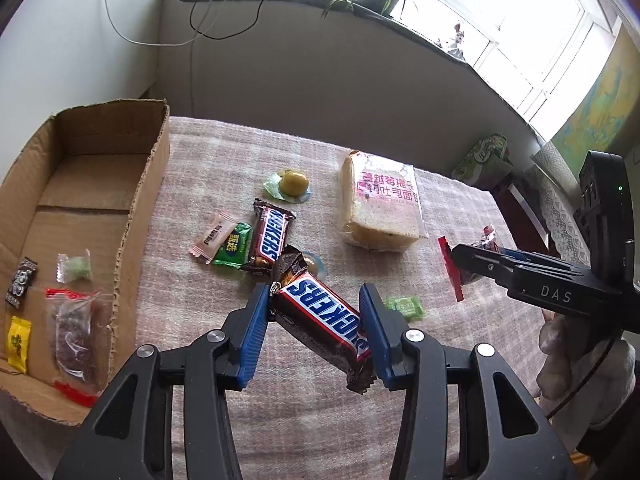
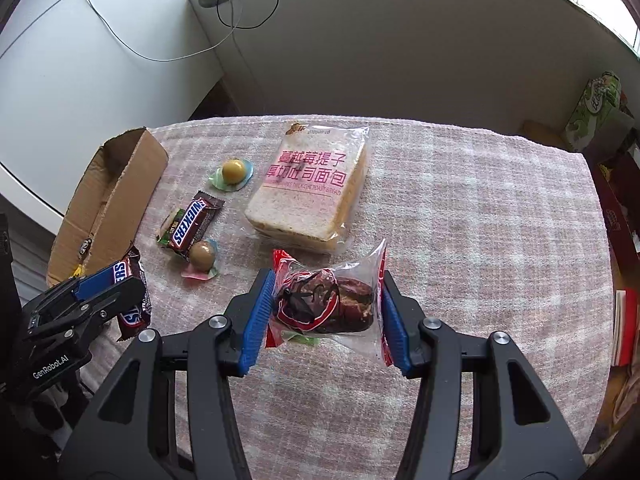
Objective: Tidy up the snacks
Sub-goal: 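Carry both snacks into the cardboard box and open both tools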
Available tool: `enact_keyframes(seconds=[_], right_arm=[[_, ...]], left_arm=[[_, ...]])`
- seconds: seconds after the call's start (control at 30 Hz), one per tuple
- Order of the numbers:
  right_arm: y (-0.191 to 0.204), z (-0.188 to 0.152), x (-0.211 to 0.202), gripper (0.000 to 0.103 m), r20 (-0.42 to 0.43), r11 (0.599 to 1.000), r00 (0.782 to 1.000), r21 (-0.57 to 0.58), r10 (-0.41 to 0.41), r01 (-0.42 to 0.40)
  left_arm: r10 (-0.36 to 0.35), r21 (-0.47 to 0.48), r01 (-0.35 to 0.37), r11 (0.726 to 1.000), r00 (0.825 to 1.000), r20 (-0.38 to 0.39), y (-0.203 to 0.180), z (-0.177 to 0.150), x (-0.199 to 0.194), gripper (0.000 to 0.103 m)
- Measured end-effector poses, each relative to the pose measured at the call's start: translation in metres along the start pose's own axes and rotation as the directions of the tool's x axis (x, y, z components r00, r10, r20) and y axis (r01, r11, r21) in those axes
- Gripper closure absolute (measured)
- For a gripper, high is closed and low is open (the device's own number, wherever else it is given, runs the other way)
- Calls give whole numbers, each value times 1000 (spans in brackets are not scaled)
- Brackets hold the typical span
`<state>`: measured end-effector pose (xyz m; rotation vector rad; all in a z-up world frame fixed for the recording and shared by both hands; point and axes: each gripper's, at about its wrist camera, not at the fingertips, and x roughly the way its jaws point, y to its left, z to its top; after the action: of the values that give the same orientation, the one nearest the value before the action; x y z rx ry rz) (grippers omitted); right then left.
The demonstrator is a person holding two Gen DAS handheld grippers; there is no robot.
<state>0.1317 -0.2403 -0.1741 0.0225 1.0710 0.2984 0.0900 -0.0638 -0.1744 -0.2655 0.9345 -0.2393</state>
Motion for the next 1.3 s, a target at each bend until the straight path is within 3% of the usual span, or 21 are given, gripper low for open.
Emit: enact_keyframes(seconds=[0.37,0.67,1.3], right_arm=[[98,40,0,50,34,988,995,-131,92,-87],[173,68,21,50,7,961,988,-234,154,-148],[260,82,81,48,-122,905,969,-348,217,-246]], left_arm=[[62,-84,-55,995,995,80,57,18,-48,59],[126,-166,-108,980,987,101,111,16,-72,59],[206,-268,-181,946,976,69,165,-4,-84,59]])
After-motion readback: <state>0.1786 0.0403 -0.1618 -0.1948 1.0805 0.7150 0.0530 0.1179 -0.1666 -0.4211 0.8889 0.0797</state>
